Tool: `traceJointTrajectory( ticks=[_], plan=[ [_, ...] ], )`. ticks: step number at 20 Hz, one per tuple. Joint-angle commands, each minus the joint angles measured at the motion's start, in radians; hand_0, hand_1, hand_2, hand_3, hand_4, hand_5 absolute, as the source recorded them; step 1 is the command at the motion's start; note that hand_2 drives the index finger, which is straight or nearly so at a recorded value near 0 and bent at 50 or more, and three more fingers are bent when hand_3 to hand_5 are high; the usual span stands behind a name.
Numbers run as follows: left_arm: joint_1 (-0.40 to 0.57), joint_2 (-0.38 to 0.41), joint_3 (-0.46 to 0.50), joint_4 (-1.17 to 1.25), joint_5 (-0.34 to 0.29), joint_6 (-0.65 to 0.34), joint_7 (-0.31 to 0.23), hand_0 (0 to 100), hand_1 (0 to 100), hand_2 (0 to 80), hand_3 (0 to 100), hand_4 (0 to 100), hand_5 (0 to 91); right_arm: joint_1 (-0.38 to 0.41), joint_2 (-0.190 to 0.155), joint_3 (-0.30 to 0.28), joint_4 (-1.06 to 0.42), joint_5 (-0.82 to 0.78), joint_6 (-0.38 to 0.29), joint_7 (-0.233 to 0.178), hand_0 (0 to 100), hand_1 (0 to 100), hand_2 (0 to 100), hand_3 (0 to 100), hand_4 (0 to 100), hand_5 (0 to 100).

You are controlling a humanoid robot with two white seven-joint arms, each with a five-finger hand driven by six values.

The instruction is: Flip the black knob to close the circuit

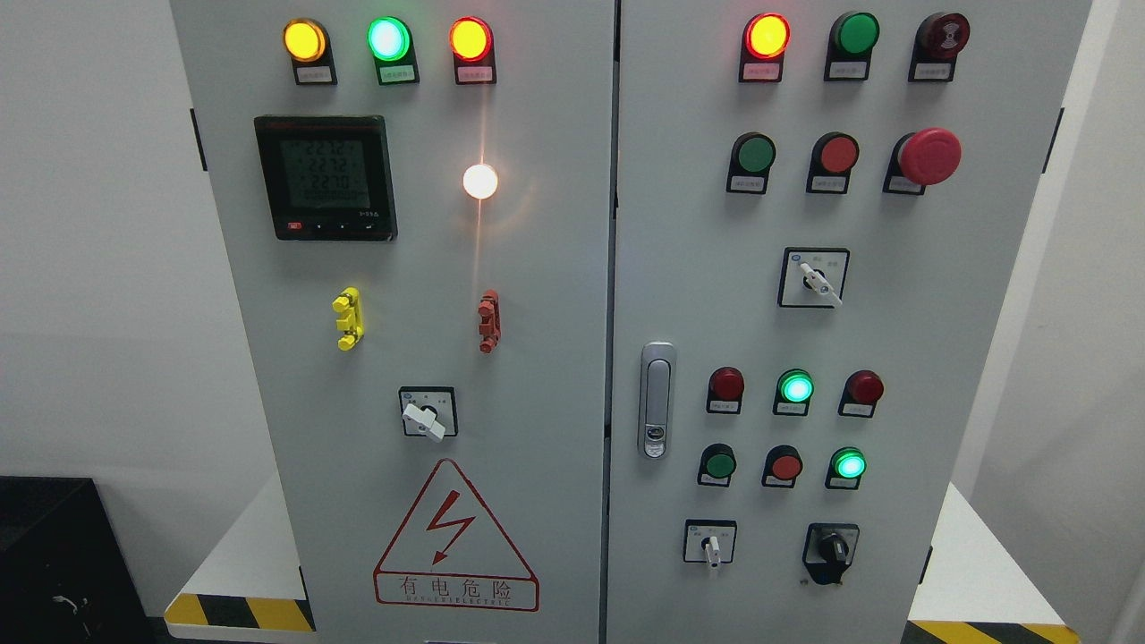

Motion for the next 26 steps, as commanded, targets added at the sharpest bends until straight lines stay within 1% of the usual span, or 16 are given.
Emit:
traceJointTrajectory(
  ticks=[1,3,6,8,9,10,12,14,15,19,24,25,26],
  plan=[
    [0.023,0.000,0.000,-0.031,0.000,0.001,-0.001,12,56,0.0,0,0,0.0,0.005,-0.003,-0.023,-0.258,0.204,0.001,-0.032,0,16,27,41,37,15],
    [0.023,0.000,0.000,-0.031,0.000,0.001,-0.001,12,56,0.0,0,0,0.0,0.005,-0.005,-0.037,-0.295,0.271,0.001,-0.046,0,16,30,47,41,25],
    [0.023,0.000,0.000,-0.031,0.000,0.001,-0.001,12,56,0.0,0,0,0.0,0.003,0.000,-0.063,-0.353,0.362,0.001,-0.069,0,15,36,55,47,31],
    [0.023,0.000,0.000,-0.031,0.000,0.001,-0.001,12,56,0.0,0,0,0.0,0.003,0.000,-0.063,-0.402,0.416,0.002,-0.095,0,14,40,59,52,36],
    [0.023,0.000,0.000,-0.031,0.000,0.001,-0.001,12,56,0.0,0,0,0.0,0.003,0.000,-0.063,-0.425,0.443,0.002,-0.112,0,13,41,60,53,37],
    [0.023,0.000,0.000,-0.031,-0.001,0.001,-0.001,12,56,0.0,0,0,0.0,0.003,0.002,-0.063,-0.450,0.471,0.004,-0.125,0,12,45,64,55,41],
    [0.021,0.000,0.000,-0.031,0.000,0.001,-0.001,12,56,0.0,0,0,0.0,0.003,0.003,-0.066,-0.501,0.526,0.013,-0.144,0,12,49,67,58,47],
    [0.023,0.000,0.000,-0.031,0.000,0.001,-0.001,12,56,0.0,0,0,0.0,0.003,0.021,-0.064,-0.551,0.577,0.034,-0.162,0,12,52,69,61,52],
    [0.023,0.000,0.000,-0.031,0.000,0.001,-0.001,12,56,0.0,0,0,0.0,0.005,0.023,-0.064,-0.577,0.606,0.036,-0.175,0,12,54,71,62,54],
    [0.021,0.000,0.000,-0.031,0.000,0.001,-0.001,12,56,0.0,0,0,0.0,0.005,0.025,-0.063,-0.665,0.747,0.038,-0.248,0,11,62,77,67,61],
    [0.023,0.000,0.000,-0.031,0.000,0.001,-0.001,12,56,0.0,0,0,0.0,0.005,0.025,-0.057,-0.789,0.831,0.037,-0.291,0,10,70,84,71,68],
    [0.023,0.000,0.000,-0.031,-0.001,0.001,-0.001,12,56,0.0,0,0,0.0,0.003,0.025,-0.055,-0.814,0.851,0.039,-0.300,0,8,71,85,72,68],
    [0.023,0.000,0.000,-0.031,-0.001,0.001,-0.001,12,56,0.0,0,0,0.0,0.003,0.025,-0.057,-0.837,0.873,0.039,-0.308,0,3,72,85,72,69]
  ],
)
